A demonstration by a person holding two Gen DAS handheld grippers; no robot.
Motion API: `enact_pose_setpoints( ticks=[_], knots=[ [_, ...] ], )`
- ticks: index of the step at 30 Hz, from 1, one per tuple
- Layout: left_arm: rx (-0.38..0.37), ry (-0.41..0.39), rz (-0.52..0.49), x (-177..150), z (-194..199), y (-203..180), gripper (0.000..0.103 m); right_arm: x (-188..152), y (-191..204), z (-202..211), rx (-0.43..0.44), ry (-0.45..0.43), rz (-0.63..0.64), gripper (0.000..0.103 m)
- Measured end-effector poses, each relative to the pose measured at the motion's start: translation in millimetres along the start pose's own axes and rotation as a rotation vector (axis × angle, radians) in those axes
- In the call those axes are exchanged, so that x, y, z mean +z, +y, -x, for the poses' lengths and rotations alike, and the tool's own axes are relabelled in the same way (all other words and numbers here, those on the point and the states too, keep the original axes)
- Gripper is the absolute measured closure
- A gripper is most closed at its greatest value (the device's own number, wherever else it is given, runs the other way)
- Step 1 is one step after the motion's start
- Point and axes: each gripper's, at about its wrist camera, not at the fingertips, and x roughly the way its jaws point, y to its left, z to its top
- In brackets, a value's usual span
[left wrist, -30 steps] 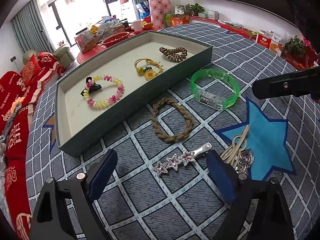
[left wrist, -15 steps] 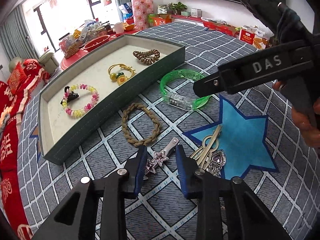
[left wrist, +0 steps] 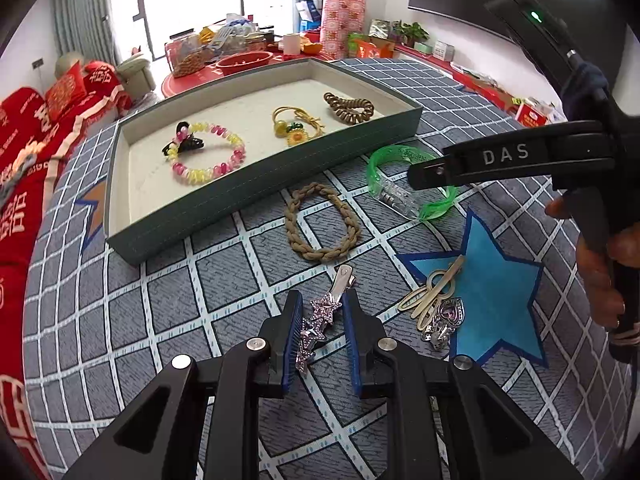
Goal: Organize jewelry
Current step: 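Grasp the silver star hair clip with the left tool while the right grasps the green bangle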
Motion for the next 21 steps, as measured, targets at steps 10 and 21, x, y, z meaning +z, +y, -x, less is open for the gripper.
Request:
enact_pose_setpoints(
  ticks=[10, 21],
  knots=[
    [0.005, -0.024, 0.078, -1.9, 9.4, 10.0, 0.069, -4.3, 23.9, -6.1, -0.142, -0.015, 0.154, 0.048],
    [0.053, -0.074, 0.133, 4.1, 28.5, 22.8, 0.072, -17.0, 21.5, 23.5, -0.063, -0.059, 0.14, 0.096]
  ],
)
